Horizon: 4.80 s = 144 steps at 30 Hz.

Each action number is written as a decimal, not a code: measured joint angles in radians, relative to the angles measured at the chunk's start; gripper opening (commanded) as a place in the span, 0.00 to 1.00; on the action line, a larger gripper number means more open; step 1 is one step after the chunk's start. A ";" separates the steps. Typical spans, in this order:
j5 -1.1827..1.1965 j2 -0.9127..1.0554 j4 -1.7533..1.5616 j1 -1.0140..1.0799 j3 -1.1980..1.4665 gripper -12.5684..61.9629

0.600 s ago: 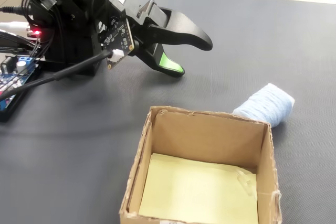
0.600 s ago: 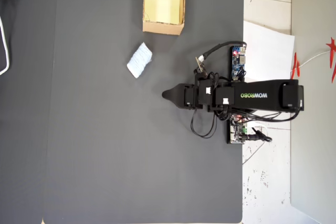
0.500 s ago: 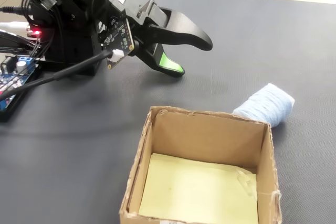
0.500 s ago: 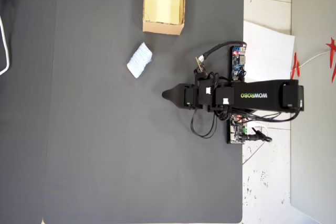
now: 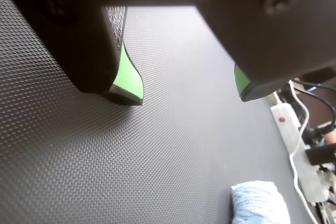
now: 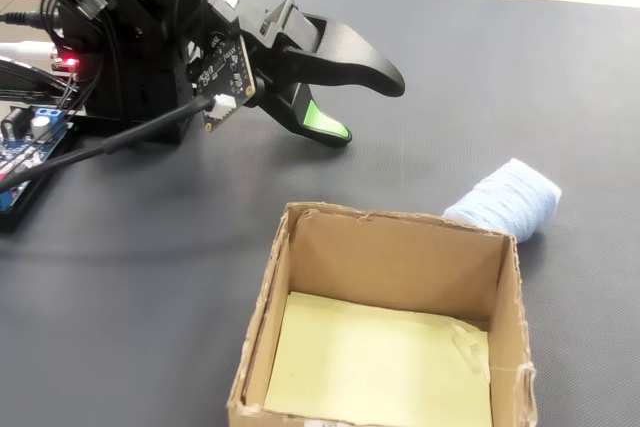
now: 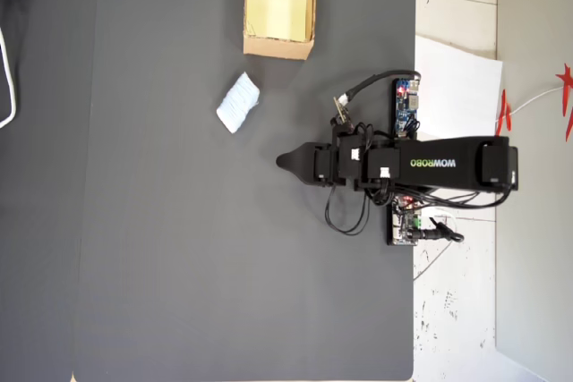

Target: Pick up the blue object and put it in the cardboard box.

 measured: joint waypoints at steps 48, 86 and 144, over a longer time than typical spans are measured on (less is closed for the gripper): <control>-0.100 0.000 -0.035 -0.040 0.000 0.63; -0.301 -0.534 0.337 0.258 -0.739 0.61; -0.101 -0.420 -0.081 0.724 -0.704 0.17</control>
